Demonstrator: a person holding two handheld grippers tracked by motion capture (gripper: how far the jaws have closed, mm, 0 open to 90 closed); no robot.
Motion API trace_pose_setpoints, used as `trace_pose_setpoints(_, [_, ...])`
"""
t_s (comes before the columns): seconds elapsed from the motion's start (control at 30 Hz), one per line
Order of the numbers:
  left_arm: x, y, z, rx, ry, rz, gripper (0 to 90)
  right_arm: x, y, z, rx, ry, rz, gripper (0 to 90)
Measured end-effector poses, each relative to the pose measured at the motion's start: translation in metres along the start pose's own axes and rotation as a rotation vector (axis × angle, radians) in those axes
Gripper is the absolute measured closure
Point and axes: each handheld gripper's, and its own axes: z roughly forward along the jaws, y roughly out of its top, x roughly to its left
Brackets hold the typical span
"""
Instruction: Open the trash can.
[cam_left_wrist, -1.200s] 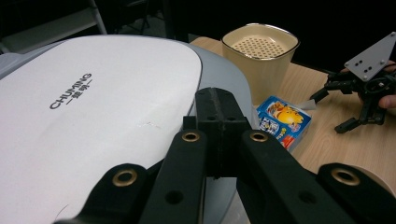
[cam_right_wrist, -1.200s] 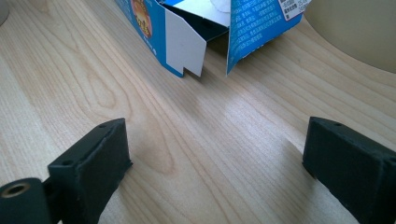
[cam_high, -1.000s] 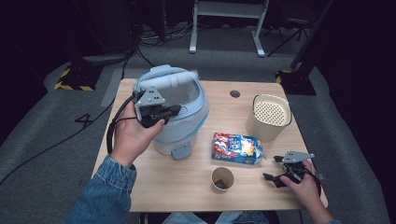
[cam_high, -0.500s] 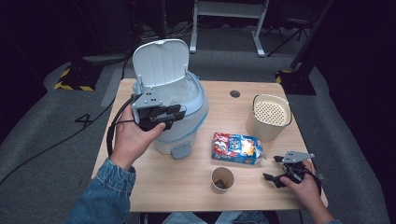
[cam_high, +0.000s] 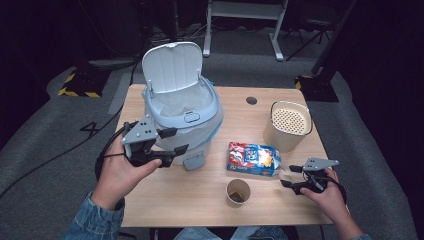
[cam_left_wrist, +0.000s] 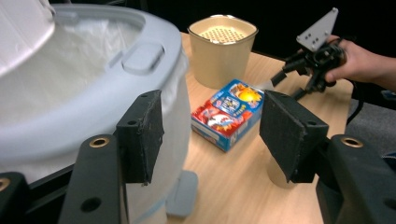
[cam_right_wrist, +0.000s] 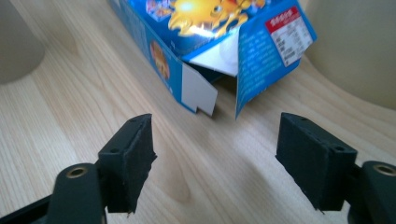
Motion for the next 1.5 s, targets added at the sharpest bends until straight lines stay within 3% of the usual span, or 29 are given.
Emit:
trace_pose_setpoints(0.07, [-0.002,-0.011,-0.001,0.004,0.001,-0.009,39.6,-0.002,0.006,-0.004,-0.023,-0.01,-0.001,40.0])
trace_pose_setpoints(0.1, [-0.002,-0.017,0.0,0.01,0.005,-0.012,39.6,-0.002,0.006,-0.004,-0.023,-0.01,-0.001,40.0])
trace_pose_setpoints(0.23, [-0.004,-0.04,0.001,0.038,0.029,-0.017,37.7,-0.004,0.017,-0.006,-0.04,-0.004,-0.018,57.3])
trace_pose_setpoints(0.33, [-0.006,-0.056,-0.001,0.012,0.019,-0.058,37.4,-0.005,0.025,-0.003,-0.032,0.005,-0.043,67.5])
trace_pose_setpoints(0.4, [-0.005,-0.067,0.0,0.007,0.015,-0.081,37.4,-0.005,0.027,-0.002,-0.028,0.008,-0.049,68.6])
trace_pose_setpoints(0.53, [0.0,-0.084,0.009,0.057,0.024,-0.089,37.4,-0.005,0.032,0.004,-0.01,0.007,-0.069,74.3])
trace_pose_setpoints(0.63, [0.007,-0.096,0.016,0.06,0.025,-0.112,37.2,-0.007,0.034,0.006,-0.01,0.013,-0.071,89.1])
trace_pose_setpoints(0.77, [0.014,-0.108,0.022,0.069,0.032,-0.135,37.0,-0.006,0.038,0.0,-0.033,-0.009,-0.065,90.0])
trace_pose_setpoints(0.9, [0.019,-0.117,0.026,0.084,0.044,-0.158,36.6,-0.003,0.053,-0.014,-0.097,-0.013,-0.049,90.0])
trace_pose_setpoints(1.17, [0.024,-0.143,0.035,0.113,0.082,-0.188,36.4,-0.001,0.087,-0.039,-0.194,-0.016,-0.084,90.0])
trace_pose_setpoints(1.5, [0.036,-0.174,0.043,0.154,0.13,-0.202,35.8,-0.001,0.116,-0.056,-0.256,-0.011,-0.095,90.0])
